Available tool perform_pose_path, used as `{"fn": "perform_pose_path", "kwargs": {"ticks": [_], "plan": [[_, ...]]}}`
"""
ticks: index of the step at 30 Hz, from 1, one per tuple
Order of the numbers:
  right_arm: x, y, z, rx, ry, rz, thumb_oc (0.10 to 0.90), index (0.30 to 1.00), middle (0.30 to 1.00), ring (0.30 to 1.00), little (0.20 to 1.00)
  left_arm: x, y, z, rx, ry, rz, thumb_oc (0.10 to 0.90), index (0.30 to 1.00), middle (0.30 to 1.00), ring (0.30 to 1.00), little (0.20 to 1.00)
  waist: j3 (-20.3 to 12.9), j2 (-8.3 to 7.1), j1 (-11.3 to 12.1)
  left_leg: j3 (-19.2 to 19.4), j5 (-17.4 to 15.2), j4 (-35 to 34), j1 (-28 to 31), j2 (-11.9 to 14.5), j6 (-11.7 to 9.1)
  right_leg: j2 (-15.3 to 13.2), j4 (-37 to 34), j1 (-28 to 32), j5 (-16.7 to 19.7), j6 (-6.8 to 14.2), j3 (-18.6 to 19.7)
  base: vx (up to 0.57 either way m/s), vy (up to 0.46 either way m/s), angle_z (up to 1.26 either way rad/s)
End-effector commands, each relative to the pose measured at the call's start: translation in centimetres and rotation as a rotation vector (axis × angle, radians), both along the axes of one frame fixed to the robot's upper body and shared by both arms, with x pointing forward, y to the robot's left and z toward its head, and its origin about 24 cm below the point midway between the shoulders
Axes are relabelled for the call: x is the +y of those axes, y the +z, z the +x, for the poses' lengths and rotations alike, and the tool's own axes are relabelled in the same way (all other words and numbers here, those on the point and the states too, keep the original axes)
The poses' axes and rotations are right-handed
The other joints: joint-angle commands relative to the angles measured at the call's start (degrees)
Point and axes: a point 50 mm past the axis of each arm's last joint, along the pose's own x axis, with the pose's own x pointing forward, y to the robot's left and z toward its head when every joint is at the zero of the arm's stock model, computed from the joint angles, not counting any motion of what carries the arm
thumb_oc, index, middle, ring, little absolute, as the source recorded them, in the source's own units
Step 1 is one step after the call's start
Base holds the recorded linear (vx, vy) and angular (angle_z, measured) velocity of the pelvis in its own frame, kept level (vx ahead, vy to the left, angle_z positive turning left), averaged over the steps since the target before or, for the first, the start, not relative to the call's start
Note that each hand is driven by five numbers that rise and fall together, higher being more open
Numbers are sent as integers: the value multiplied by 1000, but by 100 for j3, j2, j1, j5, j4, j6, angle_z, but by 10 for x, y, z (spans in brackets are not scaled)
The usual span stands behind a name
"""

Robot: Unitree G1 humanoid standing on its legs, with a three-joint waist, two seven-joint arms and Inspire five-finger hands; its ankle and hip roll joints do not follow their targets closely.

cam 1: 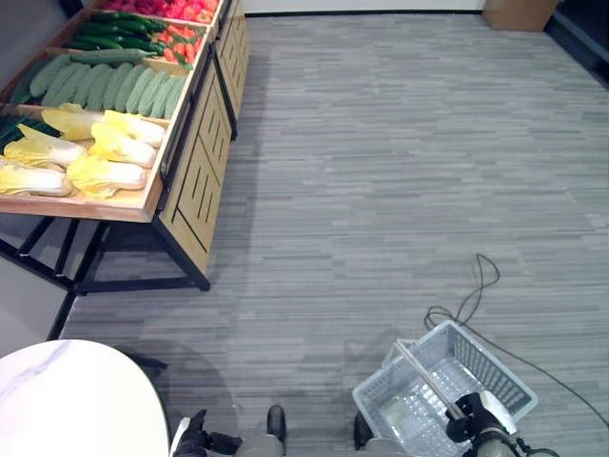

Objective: Get the vegetables into the basket

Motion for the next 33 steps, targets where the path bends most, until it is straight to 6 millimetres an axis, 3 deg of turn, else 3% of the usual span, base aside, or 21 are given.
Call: {"fn": "perform_pose_path", "kwargs": {"ticks": [1, 2, 4, 7, 9, 13, 18, 22, 23, 25, 26, 28, 30, 31, 33], "plan": [[-20, 23, 35, -163, -27, -72, 400, 300, 300, 300, 300, 3, 3, 11, -7, -44, 38, 900, 1000, 1000, 1000, 1000, 306, -181, 103, -121, -395, 579, -186, -134, 103, -537, 979, -375, 210, 554, 145, 22, 303, -1], [-20, 24, 36, -173, -46, -65, 400, 300, 300, 300, 300, 7, 7, 22, -37, -68, 53, 900, 1000, 1000, 1000, 1000, 422, -108, 63, -141, -441, 597, -145, -193, 210, -561, 1795, -683, 339, 579, 192, 56, 342, -1], [-17, 24, 40, -184, -52, -53, 400, 300, 300, 300, 300, 11, 12, 35, -78, -74, 68, 900, 1000, 1000, 1000, 1000, 545, -27, -44, -197, -474, 544, 54, -227, 238, -388, 2169, -1063, 447, 483, 404, 128, 223, -5], [-17, 24, 42, -189, -53, -47, 400, 300, 300, 300, 300, 13, 15, 43, -100, -68, 70, 900, 1000, 1000, 1000, 1000, 582, -19, -106, -236, -544, 508, 184, -259, 235, -263, 1904, -1219, 389, 422, 458, 143, 12, 2], [-17, 24, 43, -194, -60, -43, 400, 300, 300, 300, 300, 12, 16, 47, -108, -74, 69, 900, 1000, 1000, 1000, 1000, 609, -42, -180, -299, -741, 571, 328, -294, 213, -274, 1369, -1304, 418, 426, 424, 220, -71, 26], [-17, 24, 40, -189, -48, -45, 400, 300, 300, 300, 300, 9, 13, 43, -88, -83, 59, 900, 1000, 1000, 1000, 1000, 600, -106, -338, -445, -1035, 745, 586, -292, 115, -347, 709, -1621, 780, 531, 569, 263, -116, 11], [-18, 21, 30, -166, -59, -45, 400, 300, 300, 300, 300, 7, 9, 32, -54, -73, 47, 900, 1000, 1000, 1000, 1000, 461, -91, -376, -555, -1130, 769, 904, -161, -20, -302, 719, -1567, 819, 509, 339, 196, -134, 22], [-21, 21, 26, -165, -62, -52, 400, 300, 300, 300, 300, 2, 5, 23, -33, -50, 31, 900, 1000, 1000, 1000, 1000, 270, 22, -390, -725, -827, 910, 940, 118, -228, -10, 765, -1401, 642, 319, 177, 253, -247, 28], [-24, 22, 24, -165, -71, -61, 400, 300, 300, 300, 300, 0, 4, 20, -26, -47, 25, 900, 1000, 1000, 1000, 1000, 230, 88, -388, -812, -614, 952, 957, 255, -324, 100, 810, -1363, 522, 228, 107, 150, -159, 7], [-24, 22, 24, -165, -71, -61, 400, 300, 300, 300, 300, 0, 4, 20, -26, -47, 25, 900, 1000, 1000, 1000, 1000, 230, 91, -390, -815, -614, 949, 959, 258, -326, 102, 810, -1361, 520, 227, 103, 152, -184, -2], [-29, 25, 24, -176, -61, -76, 400, 300, 300, 300, 300, -3, 3, 19, -20, -55, 22, 900, 1000, 1000, 1000, 1000, 210, 152, -409, -891, -317, 1106, 884, 455, -457, 259, 877, -1349, 310, 81, 50, 199, -276, -2], [-34, 28, 23, -180, -70, -96, 400, 300, 300, 300, 300, -5, 4, 26, -36, -65, 23, 900, 1000, 1000, 1000, 1000, 247, 185, -431, -898, -3, 1336, 728, 578, -550, 317, 961, -1335, 176, -22, -1, 181, -256, 20], [-36, 29, 21, -181, -72, -101, 400, 300, 300, 300, 300, -5, 5, 28, -43, -67, 25, 900, 1000, 1000, 1000, 1000, 269, 184, -456, -902, 101, 1541, 634, 605, -582, 337, 979, -1301, 99, -84, -37, 126, -152, 52], [-46, 31, 12, -168, -102, -130, 400, 300, 300, 300, 300, -9, 8, 40, -76, -81, 23, 900, 1000, 1000, 1000, 1000, 437, 162, -407, -957, 308, 1856, 96, 447, -489, 327, 954, -1076, -98, -192, -57, 175, -164, 52], [-51, 34, 12, -178, -117, -146, 400, 300, 300, 300, 300, -11, 10, 47, -95, -95, 28, 900, 1000, 1000, 1000, 1000, 486, 119, -383, -849, 55, 1555, -317, 317, -401, 220, 894, -964, -150, -143, -46, 147, -88, 27]]}}
